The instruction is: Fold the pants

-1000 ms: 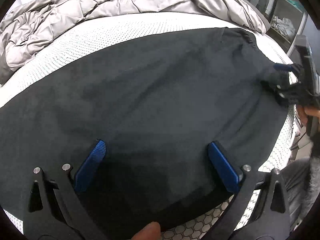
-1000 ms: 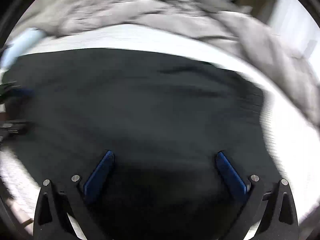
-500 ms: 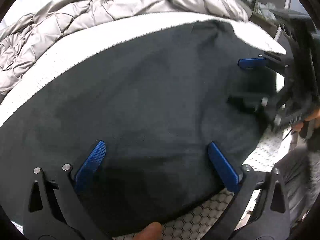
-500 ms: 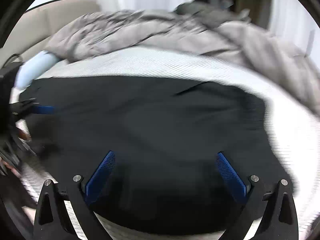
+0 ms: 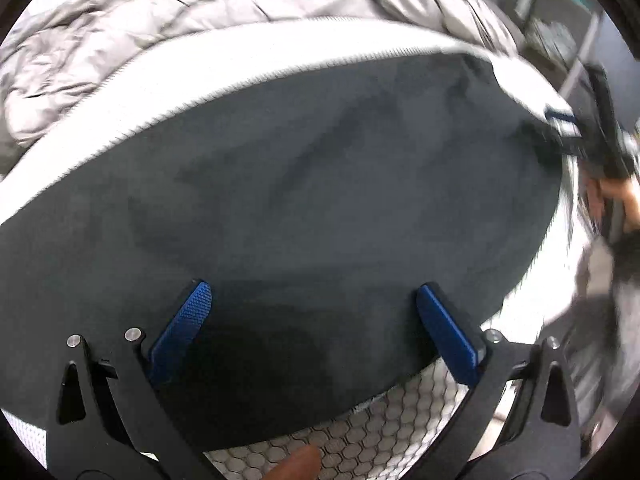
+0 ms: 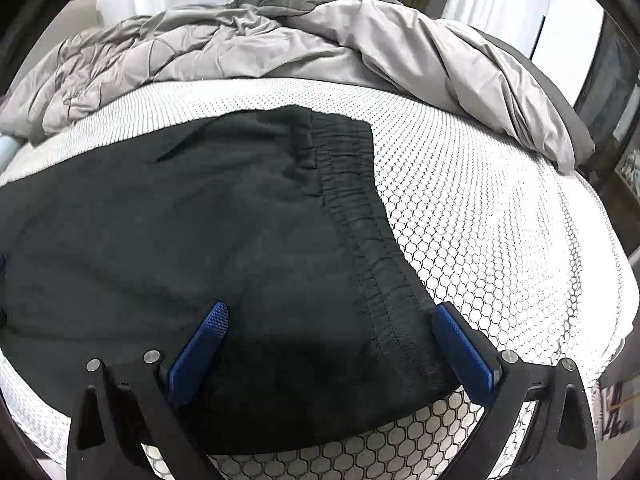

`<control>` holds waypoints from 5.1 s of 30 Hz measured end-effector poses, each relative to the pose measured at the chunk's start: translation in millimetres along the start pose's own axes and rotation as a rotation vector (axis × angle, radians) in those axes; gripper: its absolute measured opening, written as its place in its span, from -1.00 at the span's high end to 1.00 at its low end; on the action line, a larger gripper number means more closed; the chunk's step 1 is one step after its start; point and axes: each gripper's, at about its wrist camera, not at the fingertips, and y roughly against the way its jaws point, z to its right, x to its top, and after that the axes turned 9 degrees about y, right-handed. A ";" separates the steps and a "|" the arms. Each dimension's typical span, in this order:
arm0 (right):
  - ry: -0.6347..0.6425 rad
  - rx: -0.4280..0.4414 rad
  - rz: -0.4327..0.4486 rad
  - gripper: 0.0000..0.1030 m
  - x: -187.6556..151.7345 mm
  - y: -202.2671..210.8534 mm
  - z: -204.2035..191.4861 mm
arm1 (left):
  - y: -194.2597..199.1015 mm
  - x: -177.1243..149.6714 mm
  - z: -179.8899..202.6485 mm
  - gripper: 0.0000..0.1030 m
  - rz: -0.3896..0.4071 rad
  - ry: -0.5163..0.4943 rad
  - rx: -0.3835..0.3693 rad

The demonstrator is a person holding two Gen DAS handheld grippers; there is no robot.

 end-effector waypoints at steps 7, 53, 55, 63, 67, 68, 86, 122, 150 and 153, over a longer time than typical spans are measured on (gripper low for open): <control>0.075 0.183 0.126 -0.99 34.8 29.7 -62.3 | -18.9 35.7 -4.1 -0.98 0.029 0.117 -0.012; -0.062 -0.094 0.037 -0.93 27.6 9.5 -34.5 | -68.3 102.6 -80.7 -0.99 -0.021 0.168 0.184; -0.048 -0.092 0.080 -0.93 42.8 22.4 -43.7 | -72.8 111.3 -63.4 -0.99 -0.020 0.144 0.155; 0.055 0.303 0.062 -0.91 99.6 -27.7 -124.4 | -112.2 132.3 -20.7 -0.99 -0.061 0.131 0.093; 0.109 0.260 -0.020 -0.75 104.4 -67.3 -130.6 | -120.0 133.7 -27.1 -0.99 -0.069 0.141 0.099; 0.120 0.174 -0.037 -0.74 103.5 -75.3 -123.0 | -119.8 133.9 -30.0 -0.99 -0.061 0.153 0.102; 0.029 0.237 0.043 -0.43 119.3 -57.2 -115.7 | -134.4 150.1 -4.3 -0.97 -0.049 0.165 0.109; 0.172 0.091 -0.091 -0.77 65.2 -47.7 -123.4 | -6.4 15.2 -158.3 -0.73 0.025 0.184 0.366; 0.182 0.069 -0.070 -0.93 3.6 -7.5 -71.6 | 24.5 -18.8 -142.5 -0.58 0.009 0.163 0.237; 0.082 0.004 -0.064 -0.94 -8.6 1.2 -41.2 | 31.9 -12.4 -118.3 -0.49 0.010 0.205 0.078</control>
